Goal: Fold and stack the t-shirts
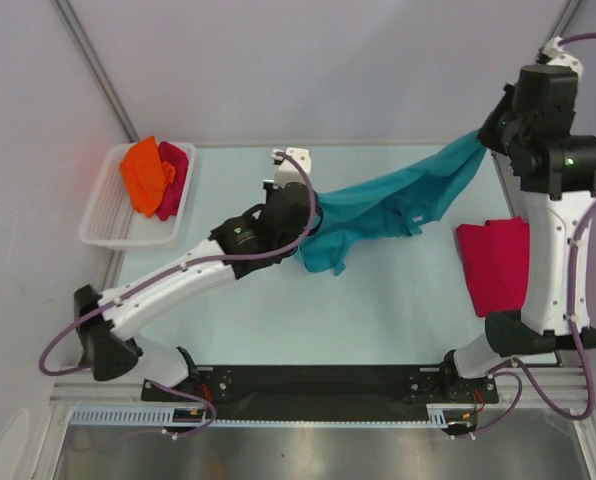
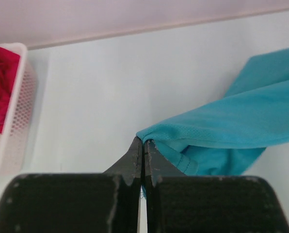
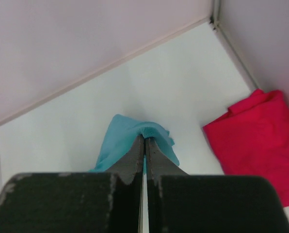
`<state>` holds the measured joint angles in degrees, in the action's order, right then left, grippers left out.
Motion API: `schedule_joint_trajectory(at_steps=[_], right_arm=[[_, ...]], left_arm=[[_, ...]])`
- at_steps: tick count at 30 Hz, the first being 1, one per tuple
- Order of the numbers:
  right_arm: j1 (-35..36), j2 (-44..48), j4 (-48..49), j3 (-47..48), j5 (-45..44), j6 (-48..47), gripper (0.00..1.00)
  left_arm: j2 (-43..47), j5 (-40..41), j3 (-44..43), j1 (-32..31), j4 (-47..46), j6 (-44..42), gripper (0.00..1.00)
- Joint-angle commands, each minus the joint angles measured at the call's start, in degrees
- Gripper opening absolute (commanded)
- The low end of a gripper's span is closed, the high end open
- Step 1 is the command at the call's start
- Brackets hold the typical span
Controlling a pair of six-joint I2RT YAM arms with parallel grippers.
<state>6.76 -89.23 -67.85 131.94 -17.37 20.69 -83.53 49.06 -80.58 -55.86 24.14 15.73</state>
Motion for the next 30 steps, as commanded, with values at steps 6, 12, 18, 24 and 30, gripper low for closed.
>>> schedule_joint_trajectory(at_steps=[6, 12, 18, 24, 30], right_arm=[[-1.75, 14.51, 0.71, -0.55, -6.89, 0.49, 0.00], [-0.88, 19.09, -0.78, 0.77, -9.97, 1.02, 0.00], [-0.17, 20.59, -1.93, 2.53, -13.74, 1.37, 0.00], [0.71, 19.80, -1.93, 4.99, -15.94, 1.37, 0.00], [1.84, 19.97, -1.05, 6.66, -18.14, 0.67, 0.00]], left_arm=[[18.12, 12.02, -9.06, -7.50, 26.29, 11.15, 0.00], [24.28, 15.63, -14.25, -10.50, 41.32, 21.26, 0.00], [27.45, 17.12, -15.84, -10.59, 46.43, 25.23, 0.00], [27.45, 19.84, -18.21, -10.59, 46.88, 24.88, 0.00], [28.59, 23.01, -19.36, -10.59, 46.61, 25.23, 0.00]])
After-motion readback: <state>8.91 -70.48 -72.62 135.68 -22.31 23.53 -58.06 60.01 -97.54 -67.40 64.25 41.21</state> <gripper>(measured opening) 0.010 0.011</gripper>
